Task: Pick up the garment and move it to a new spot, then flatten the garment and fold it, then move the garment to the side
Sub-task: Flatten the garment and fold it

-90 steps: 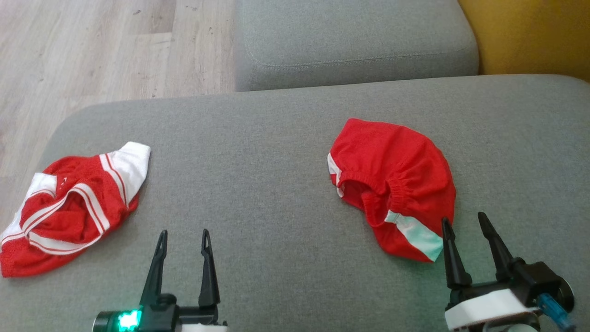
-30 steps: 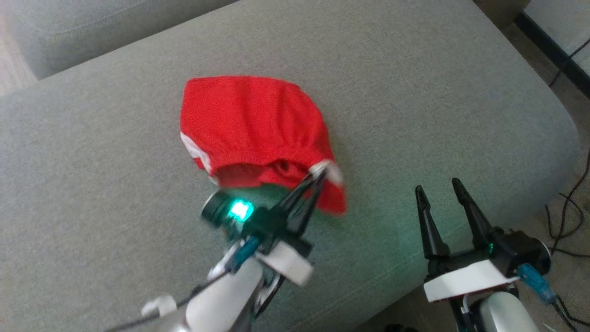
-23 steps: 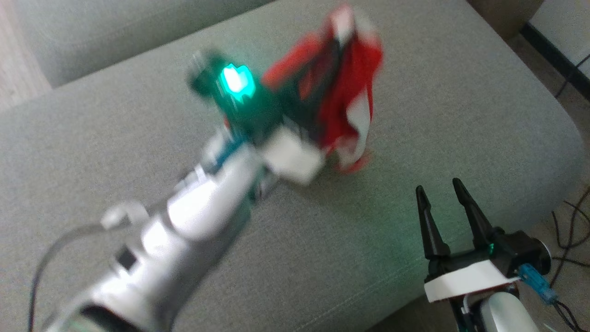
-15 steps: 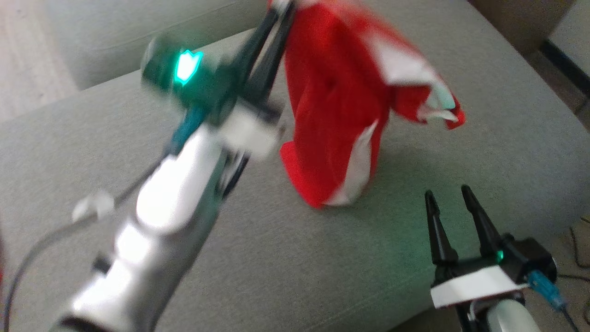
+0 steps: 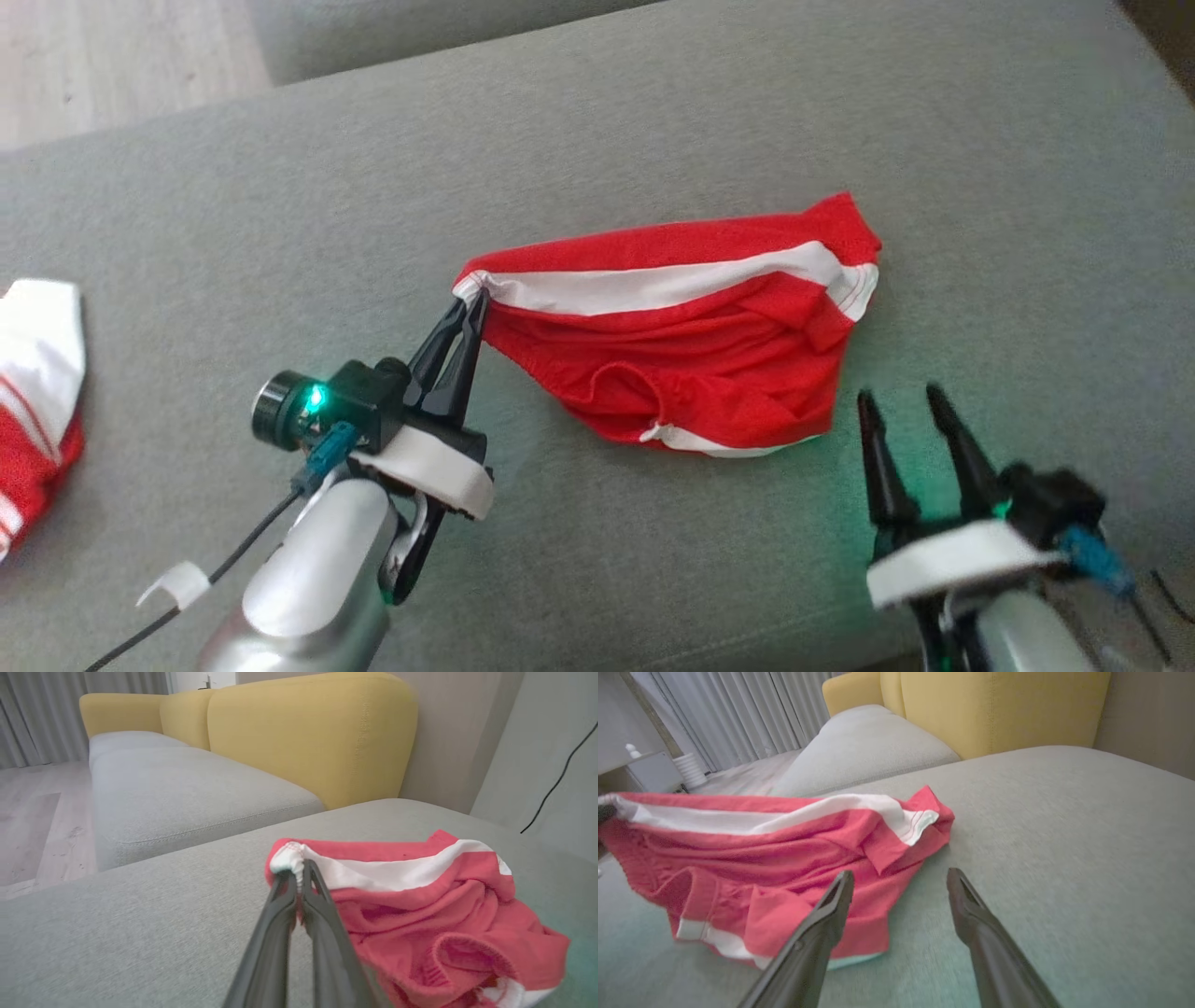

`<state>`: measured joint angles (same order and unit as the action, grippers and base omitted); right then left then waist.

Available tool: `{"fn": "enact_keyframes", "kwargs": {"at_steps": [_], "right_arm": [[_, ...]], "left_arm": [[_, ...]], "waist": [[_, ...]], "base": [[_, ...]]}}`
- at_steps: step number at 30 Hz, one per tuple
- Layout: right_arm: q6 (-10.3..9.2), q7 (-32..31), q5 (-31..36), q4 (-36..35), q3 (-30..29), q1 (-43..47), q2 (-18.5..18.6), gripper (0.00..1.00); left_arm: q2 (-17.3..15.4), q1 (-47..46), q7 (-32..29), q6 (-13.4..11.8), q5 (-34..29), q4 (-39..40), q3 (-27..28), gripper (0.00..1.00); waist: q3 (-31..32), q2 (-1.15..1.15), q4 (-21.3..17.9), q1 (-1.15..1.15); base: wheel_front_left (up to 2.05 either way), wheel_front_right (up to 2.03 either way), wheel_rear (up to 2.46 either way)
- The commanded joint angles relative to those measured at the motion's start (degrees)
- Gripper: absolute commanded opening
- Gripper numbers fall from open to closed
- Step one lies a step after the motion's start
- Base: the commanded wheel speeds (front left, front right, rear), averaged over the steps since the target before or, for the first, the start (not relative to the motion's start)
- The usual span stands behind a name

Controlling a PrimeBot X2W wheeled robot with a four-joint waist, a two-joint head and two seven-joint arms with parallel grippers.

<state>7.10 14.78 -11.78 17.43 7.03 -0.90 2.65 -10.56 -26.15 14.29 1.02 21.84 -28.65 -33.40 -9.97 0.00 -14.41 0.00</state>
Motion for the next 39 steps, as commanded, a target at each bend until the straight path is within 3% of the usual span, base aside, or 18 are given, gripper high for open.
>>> {"fn": "enact_keyframes", "kwargs": {"at_steps": [1, 10, 23, 25, 26, 27, 28, 29, 30, 35, 39], "right_arm": [[0.39, 0.22, -1.76, -0.75, 0.97, -4.03, 0.59, 1.00], [0.39, 0.22, -14.97, 8.39, 0.93, -13.54, 1.27, 1.00], [0.39, 0.22, -22.08, 15.28, 7.84, -20.42, 3.84, 0.96], [0.39, 0.22, -22.91, 16.36, 8.46, -21.23, 4.06, 0.66], [0.39, 0.22, -23.39, 16.99, 8.81, -21.49, 4.00, 0.38], [0.39, 0.22, -23.87, 17.46, 9.21, -21.85, 3.98, 0.22], [0.39, 0.22, -24.28, 17.84, 9.57, -22.24, 4.05, 0.13], [0.39, 0.22, -24.64, 18.27, 9.97, -22.67, 4.14, 0.11], [0.39, 0.22, -24.96, 18.66, 10.32, -23.16, 4.26, 0.00], [0.39, 0.22, -25.39, 19.43, 11.48, -26.20, 5.35, 0.00], [0.39, 0.22, -22.76, 15.76, 7.37, -30.71, 6.88, 0.00]], "left_arm": [[-1.11, -1.88, 0.68, -0.09, -0.35, 2.27, 2.26, 0.00], [-0.45, -1.58, 0.70, 0.35, -2.25, 3.96, 2.48, 0.00], [-0.61, -2.27, 0.71, 0.44, -3.65, 3.79, 2.71, 0.00], [-0.99, -2.51, 0.71, 0.53, -3.82, 3.52, 2.65, 0.00], [-1.17, -2.63, 0.71, 0.57, -3.86, 3.43, 2.65, 0.00], [-1.36, -2.78, 0.71, 0.59, -3.92, 3.37, 2.62, 0.00], [-1.52, -2.92, 0.70, 0.62, -3.94, 3.36, 2.60, 0.00], [-1.67, -3.09, 0.66, 0.63, -3.93, 3.41, 2.60, 0.00], [-1.82, -3.27, 0.59, 0.59, -3.96, 3.50, 2.60, 0.00], [-2.46, -4.63, -0.09, 0.46, -4.15, 4.13, 2.53, 0.00], [-3.85, -8.96, -0.55, 0.60, -5.81, 5.42, 2.40, 0.00]], "waist": [[-0.97, 0.00, 1.50, 0.00], [-2.08, 0.00, 4.48, 0.00], [-3.30, 0.00, 5.93, 0.00], [-3.45, 0.00, 6.06, 0.00], [-3.54, 0.00, 6.12, 0.00], [-3.67, 0.00, 6.16, 0.00], [-3.80, 0.00, 6.18, 0.00], [-4.01, 0.00, 6.19, 0.00], [-4.25, 0.00, 6.20, 0.00], [-5.66, 0.00, 6.29, 0.00], [-7.78, 0.00, 6.29, 0.00]], "base": [[0.00, 0.00, 0.00], [0.00, 0.00, 0.00], [0.00, 0.00, 0.00], [0.00, 0.00, 0.00], [0.00, 0.00, 0.00], [0.00, 0.00, 0.00], [0.00, 0.00, 0.00], [0.00, 0.00, 0.00], [0.00, 0.00, 0.00], [0.00, 0.00, 0.00], [0.00, 0.00, 0.00]]}}
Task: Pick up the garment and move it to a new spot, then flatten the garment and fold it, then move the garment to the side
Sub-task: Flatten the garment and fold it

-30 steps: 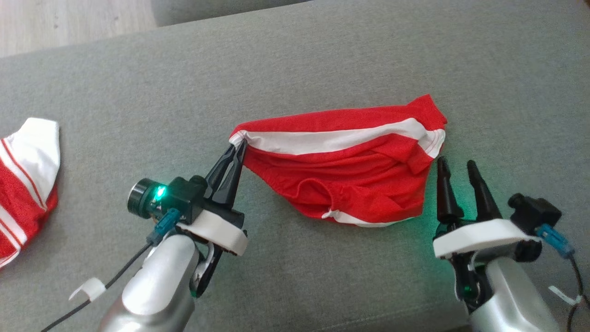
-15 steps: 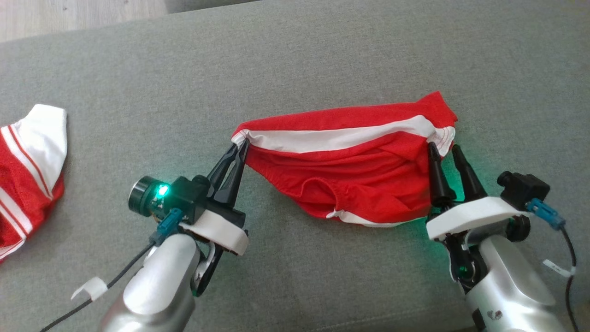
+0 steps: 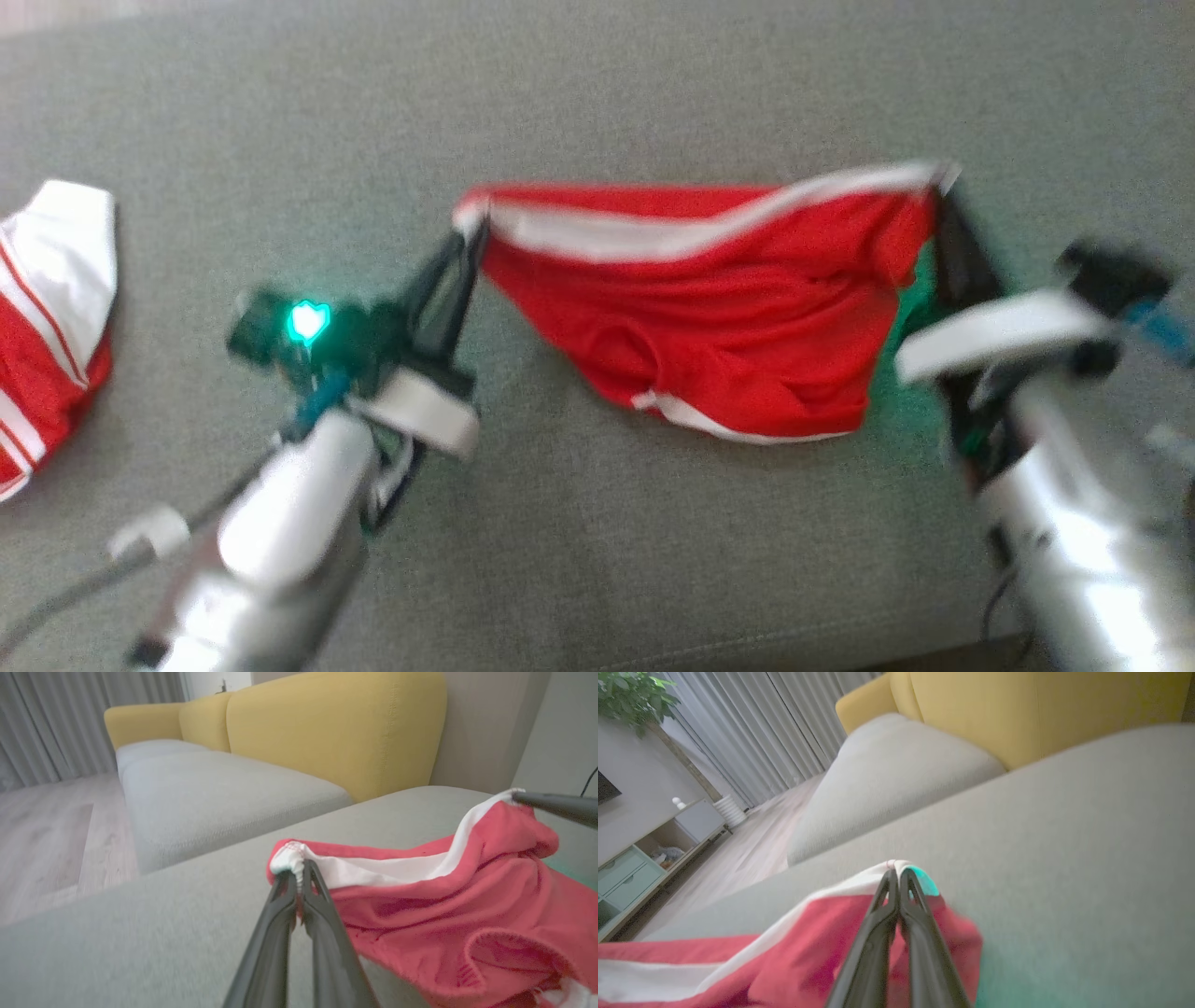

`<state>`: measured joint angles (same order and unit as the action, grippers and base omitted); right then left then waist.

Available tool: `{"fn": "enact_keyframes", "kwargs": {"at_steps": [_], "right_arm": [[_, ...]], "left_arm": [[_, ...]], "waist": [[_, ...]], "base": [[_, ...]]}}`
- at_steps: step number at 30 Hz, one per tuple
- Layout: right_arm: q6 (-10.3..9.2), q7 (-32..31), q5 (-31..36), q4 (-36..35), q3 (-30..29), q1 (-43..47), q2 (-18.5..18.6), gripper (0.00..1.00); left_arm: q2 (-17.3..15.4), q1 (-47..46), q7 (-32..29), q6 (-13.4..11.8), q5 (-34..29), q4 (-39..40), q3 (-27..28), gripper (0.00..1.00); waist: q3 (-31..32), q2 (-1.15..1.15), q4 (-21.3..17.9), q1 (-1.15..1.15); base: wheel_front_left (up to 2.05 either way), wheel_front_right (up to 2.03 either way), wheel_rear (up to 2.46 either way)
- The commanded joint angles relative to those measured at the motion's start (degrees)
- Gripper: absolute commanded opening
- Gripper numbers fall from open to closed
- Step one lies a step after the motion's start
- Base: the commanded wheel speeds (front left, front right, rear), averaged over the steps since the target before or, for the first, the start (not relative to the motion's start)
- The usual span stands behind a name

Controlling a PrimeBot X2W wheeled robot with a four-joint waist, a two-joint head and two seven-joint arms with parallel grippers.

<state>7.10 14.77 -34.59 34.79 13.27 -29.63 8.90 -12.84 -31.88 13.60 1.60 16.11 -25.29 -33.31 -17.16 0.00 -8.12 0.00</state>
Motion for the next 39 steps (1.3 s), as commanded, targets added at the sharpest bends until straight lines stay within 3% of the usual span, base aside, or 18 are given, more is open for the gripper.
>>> {"fn": "enact_keyframes", "kwargs": {"at_steps": [1, 6, 10, 16, 20, 27, 28, 34, 39], "right_arm": [[0.39, 0.23, 1.12, -2.84, -0.44, -3.49, 1.10, 0.00], [0.39, 0.23, 5.22, -8.18, -8.44, -13.72, 4.27, 0.00], [0.39, 0.23, 7.68, -11.84, -13.09, -22.92, 8.04, 0.00], [0.39, 0.23, 12.55, -20.66, -14.37, -28.40, 12.18, 0.00], [0.39, 0.23, 13.96, -25.91, -13.40, -23.23, 13.14, 0.00], [0.39, 0.23, 15.24, -27.46, -12.93, -0.74, 14.22, 0.00], [0.39, 0.23, 15.24, -27.46, -12.93, -0.74, 14.22, 0.00], [0.39, 0.23, 15.45, -30.46, -20.02, 16.20, 11.92, 0.00], [0.39, 0.23, 16.43, -35.94, -26.62, 26.45, 11.26, 0.00]], "left_arm": [[-2.05, -5.27, -0.01, 0.29, -0.86, 2.49, 2.16, 0.00], [-3.35, -20.55, -0.35, 2.39, -5.40, 3.31, 1.29, 0.00], [-1.73, -34.53, 0.81, 3.39, -8.11, 1.89, 1.38, 0.00], [0.08, -44.13, 1.37, 3.18, -9.55, 3.86, 3.65, 0.00], [-0.75, -38.30, 1.38, 3.32, -8.92, 7.62, 4.54, 0.00], [-1.09, -15.75, 1.39, 4.57, -7.90, 12.80, -0.39, 0.00], [-1.09, -15.75, 1.39, 4.57, -7.90, 12.80, -0.39, 0.00], [-0.05, 3.12, 1.40, 5.33, -6.51, 15.35, -6.18, 0.00], [-0.45, 11.82, 1.40, 5.59, -6.87, 16.71, -10.81, 0.00]], "waist": [[-1.21, 0.00, 0.00, 0.00], [-4.81, 0.00, -0.02, 0.00], [-7.39, 0.00, -0.04, 0.00], [-8.80, 0.00, -0.24, 0.00], [-8.48, 0.00, 0.16, 0.00], [-7.12, 0.00, 1.98, 0.00], [-7.12, 0.00, 1.98, 0.00], [-4.07, 0.00, 0.19, 0.00], [-2.09, 0.00, -0.86, 0.00]], "base": [[0.00, 0.00, 0.00], [0.00, 0.00, 0.00], [0.00, 0.00, 0.00], [0.00, 0.00, 0.00], [0.00, 0.00, 0.00], [0.00, 0.00, 0.00], [0.00, 0.00, 0.00], [0.00, 0.00, 0.00], [0.00, 0.00, 0.00]]}}
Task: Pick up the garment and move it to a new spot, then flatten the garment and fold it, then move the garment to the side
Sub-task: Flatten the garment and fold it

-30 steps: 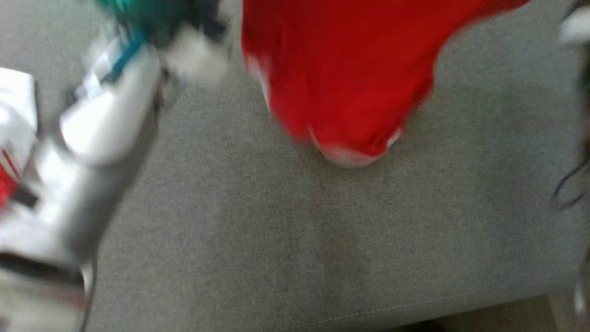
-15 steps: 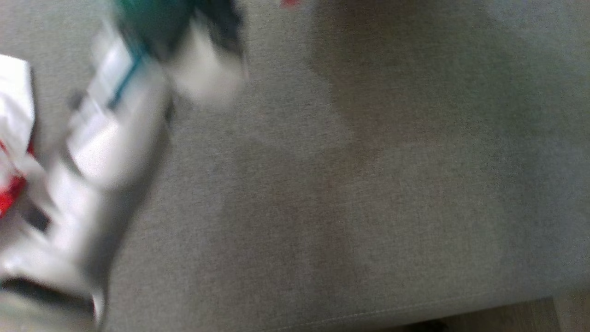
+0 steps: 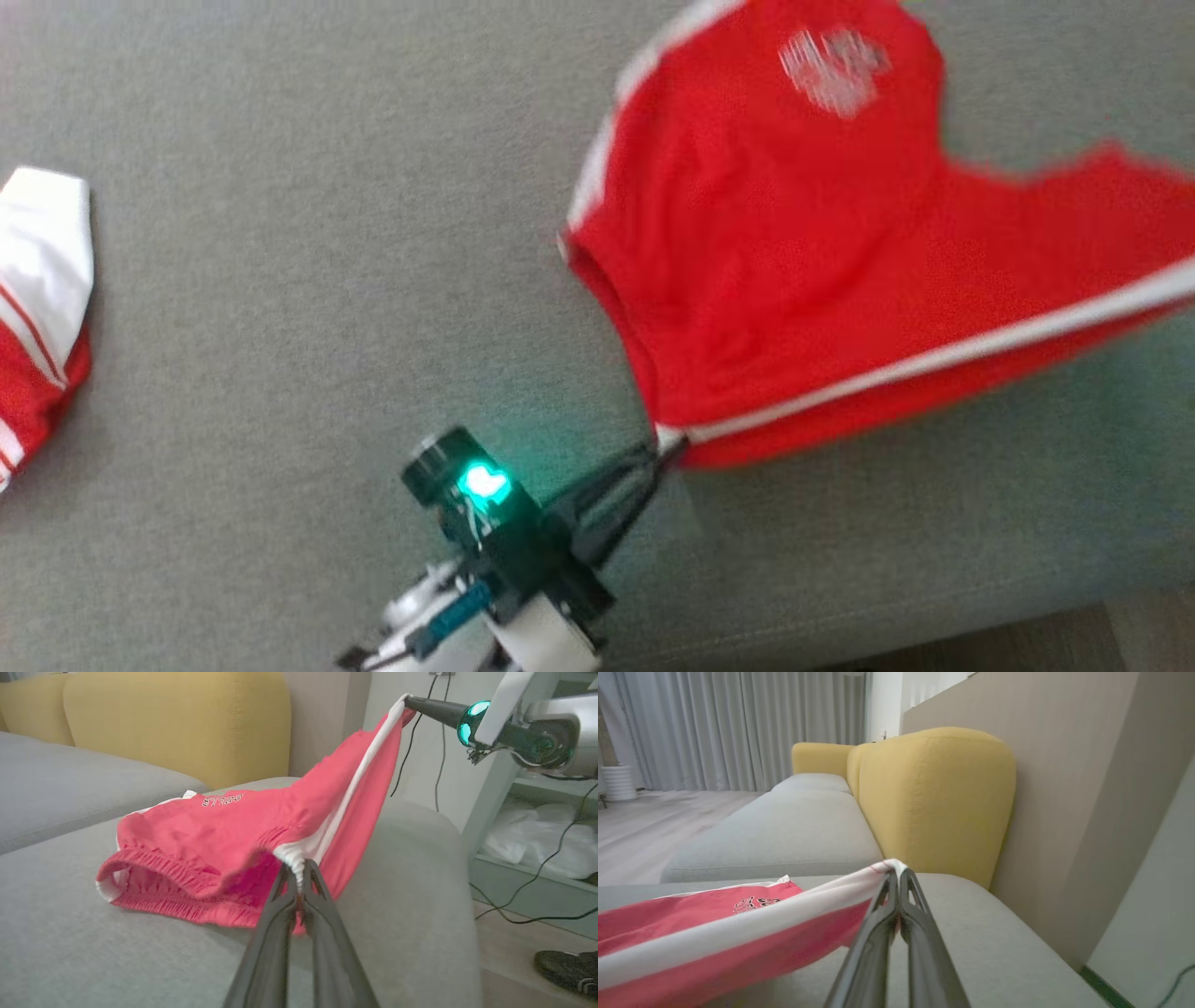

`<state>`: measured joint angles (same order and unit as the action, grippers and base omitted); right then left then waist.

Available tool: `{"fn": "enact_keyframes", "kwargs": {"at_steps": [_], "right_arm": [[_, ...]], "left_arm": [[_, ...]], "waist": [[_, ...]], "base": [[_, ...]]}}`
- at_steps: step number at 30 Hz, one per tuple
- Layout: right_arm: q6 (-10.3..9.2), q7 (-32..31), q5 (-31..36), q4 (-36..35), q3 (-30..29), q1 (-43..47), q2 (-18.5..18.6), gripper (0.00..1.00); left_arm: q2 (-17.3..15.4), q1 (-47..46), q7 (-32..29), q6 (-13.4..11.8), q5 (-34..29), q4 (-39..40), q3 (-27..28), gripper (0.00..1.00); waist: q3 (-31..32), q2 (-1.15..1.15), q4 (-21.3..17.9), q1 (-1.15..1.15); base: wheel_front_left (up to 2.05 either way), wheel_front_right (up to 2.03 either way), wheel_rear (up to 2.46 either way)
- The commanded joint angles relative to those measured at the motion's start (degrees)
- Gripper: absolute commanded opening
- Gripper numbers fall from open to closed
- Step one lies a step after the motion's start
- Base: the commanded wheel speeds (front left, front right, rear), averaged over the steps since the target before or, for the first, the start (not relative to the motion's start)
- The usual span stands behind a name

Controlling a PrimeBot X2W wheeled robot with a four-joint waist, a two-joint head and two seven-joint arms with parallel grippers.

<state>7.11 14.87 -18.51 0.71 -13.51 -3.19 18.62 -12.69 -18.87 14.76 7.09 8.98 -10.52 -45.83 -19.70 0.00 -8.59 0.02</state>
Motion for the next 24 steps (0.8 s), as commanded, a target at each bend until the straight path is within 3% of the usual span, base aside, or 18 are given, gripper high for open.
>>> {"fn": "enact_keyframes", "kwargs": {"at_steps": [1, 5, 9, 15, 24], "right_arm": [[0.37, 0.13, 0.57, -2.91, -0.67, 1.50, 1.69, 0.00], [0.37, -0.57, -0.32, -5.66, -2.02, 2.99, 2.81, 0.00], [0.37, -3.04, -0.08, -3.62, -1.74, -1.91, 5.04, 0.00], [0.37, -7.58, 4.38, 5.79, 0.39, -15.26, 8.75, 0.00], [0.37, -12.41, 5.45, 22.04, 10.26, -32.35, 11.15, 0.00]], "left_arm": [[-0.39, -0.30, 0.23, 0.14, 0.79, 2.68, 1.42, 0.00], [1.12, 0.13, 0.23, 0.28, 3.93, 4.62, 1.54, 0.00], [4.14, -3.55, 0.23, 0.36, 8.77, 3.56, 1.55, 0.00], [7.34, -14.32, 0.24, 0.38, 17.96, -2.80, -0.73, 0.00], [9.36, -22.08, 0.24, 0.39, 28.96, -9.44, -2.50, 0.00]], "waist": [[0.57, 0.00, -0.36, -0.02], [0.11, 0.00, 1.31, -0.02], [-1.18, 0.00, 4.17, -0.02], [-4.93, 0.00, 9.40, -0.02], [-9.50, 0.00, 14.24, -0.02]], "base": [[0.00, 0.00, 0.00], [0.00, 0.00, 0.00], [0.00, 0.00, 0.00], [0.00, 0.00, 0.00], [0.00, 0.00, 0.00]]}}
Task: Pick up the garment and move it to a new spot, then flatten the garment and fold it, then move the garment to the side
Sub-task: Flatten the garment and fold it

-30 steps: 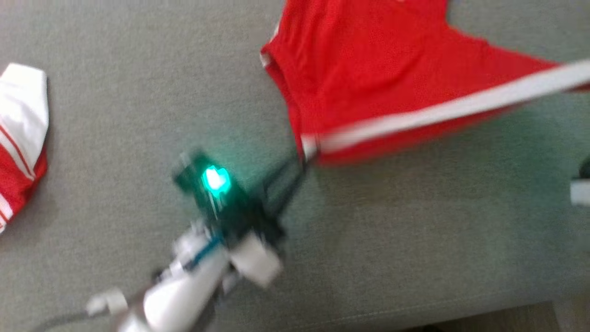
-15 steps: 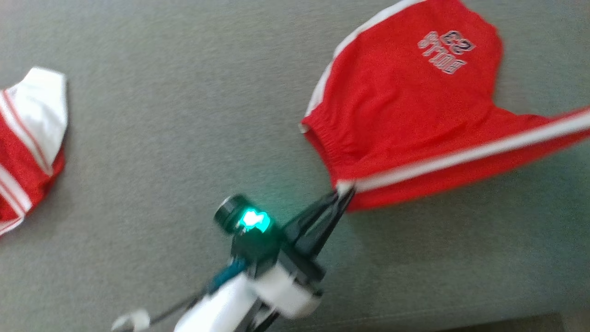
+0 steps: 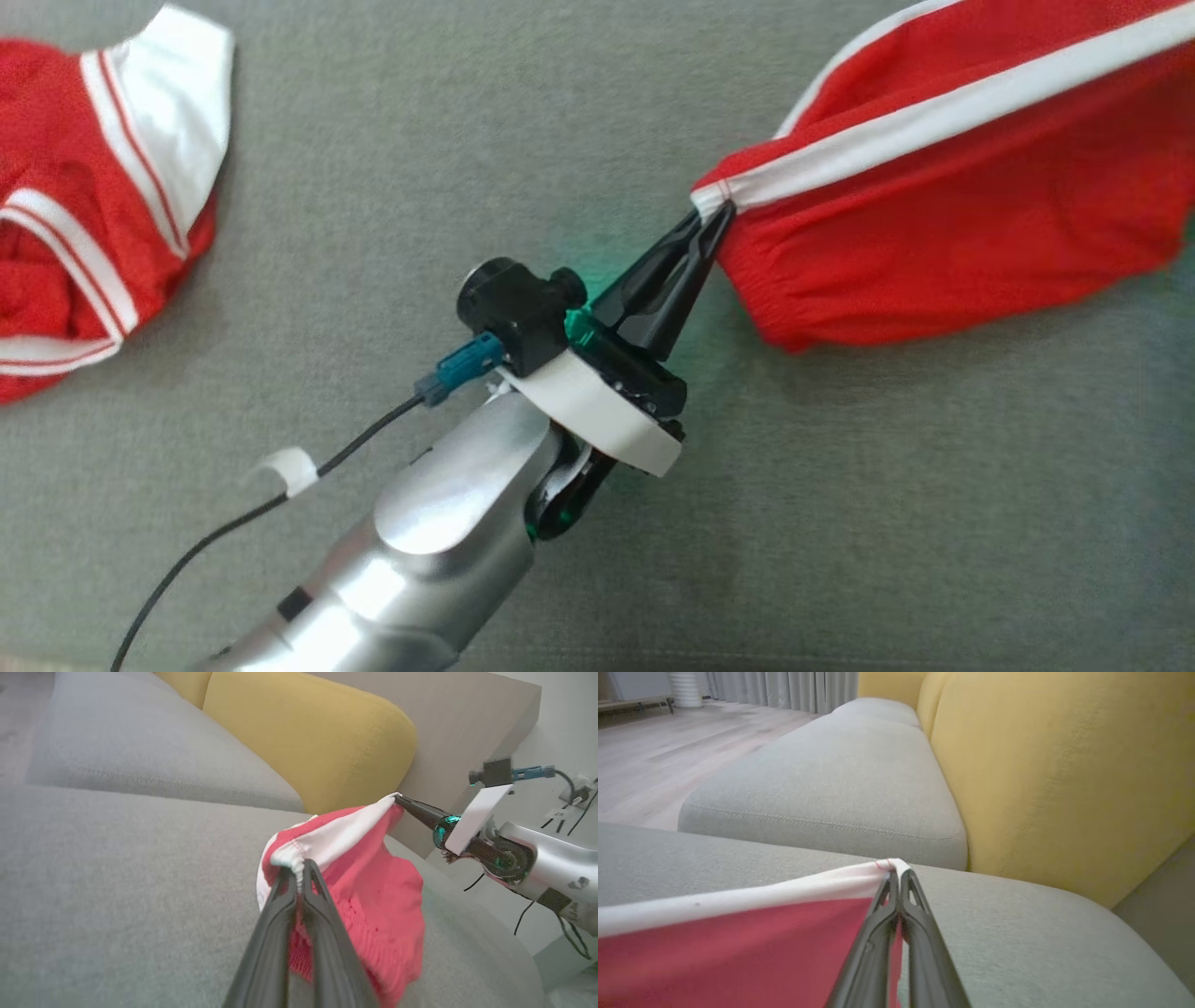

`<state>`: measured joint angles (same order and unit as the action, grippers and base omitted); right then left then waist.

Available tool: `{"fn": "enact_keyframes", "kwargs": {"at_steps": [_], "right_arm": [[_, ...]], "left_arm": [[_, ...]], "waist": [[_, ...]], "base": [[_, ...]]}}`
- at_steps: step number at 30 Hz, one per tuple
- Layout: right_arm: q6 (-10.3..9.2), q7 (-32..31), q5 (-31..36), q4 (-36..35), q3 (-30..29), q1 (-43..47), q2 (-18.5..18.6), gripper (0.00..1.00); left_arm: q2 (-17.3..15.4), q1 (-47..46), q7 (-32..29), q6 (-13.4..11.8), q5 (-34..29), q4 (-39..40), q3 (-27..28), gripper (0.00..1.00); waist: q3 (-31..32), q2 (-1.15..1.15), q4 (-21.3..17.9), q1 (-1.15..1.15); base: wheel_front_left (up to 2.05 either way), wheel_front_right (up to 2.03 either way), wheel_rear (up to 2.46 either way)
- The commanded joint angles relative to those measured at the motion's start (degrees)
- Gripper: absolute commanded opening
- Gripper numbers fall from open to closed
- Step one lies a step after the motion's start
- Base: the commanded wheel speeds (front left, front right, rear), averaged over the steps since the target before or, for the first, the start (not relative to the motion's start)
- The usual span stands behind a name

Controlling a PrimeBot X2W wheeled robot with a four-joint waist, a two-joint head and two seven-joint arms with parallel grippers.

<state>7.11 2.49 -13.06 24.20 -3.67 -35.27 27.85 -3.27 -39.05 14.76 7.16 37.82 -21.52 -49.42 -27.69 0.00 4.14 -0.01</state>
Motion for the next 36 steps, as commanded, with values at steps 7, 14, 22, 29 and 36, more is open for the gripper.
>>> {"fn": "enact_keyframes", "kwargs": {"at_steps": [7, 14, 22, 29, 36], "right_arm": [[0.37, 3.18, -0.38, 9.51, 8.74, -10.18, 2.37, 0.71], [0.37, 6.38, -3.85, 16.92, 12.57, -13.53, 1.66, 1.00], [0.37, -1.93, -18.42, 16.93, 21.00, -8.21, 9.02, 1.00], [0.37, -6.84, -27.28, 16.62, 21.54, -2.68, 15.56, 1.00], [0.37, -11.30, -34.74, 14.05, 22.59, 0.51, 17.36, 0.00]], "left_arm": [[0.32, -3.52, 0.24, 0.32, 2.33, 1.12, 2.08, 0.65], [0.37, 0.06, 0.24, -0.62, -4.68, 4.21, 8.21, 1.00], [0.38, 11.00, 0.24, -7.43, -18.20, 16.32, 14.49, 1.00], [0.38, 18.10, 0.24, -10.35, -23.60, 24.03, 16.92, 1.00], [0.39, 20.55, 0.24, -11.99, -25.02, 27.56, 17.99, 1.00]], "waist": [[-3.67, 0.00, 3.27, 0.01], [-3.38, 0.00, 3.28, 0.01], [-1.48, 0.00, 4.81, 0.01], [-0.01, 0.00, 7.56, 0.01], [0.72, 0.00, 9.16, 0.01]], "base": [[0.00, 0.00, 0.00], [0.00, 0.00, 0.00], [0.00, 0.00, 0.00], [0.00, 0.00, 0.00], [0.00, 0.00, 0.00]]}}
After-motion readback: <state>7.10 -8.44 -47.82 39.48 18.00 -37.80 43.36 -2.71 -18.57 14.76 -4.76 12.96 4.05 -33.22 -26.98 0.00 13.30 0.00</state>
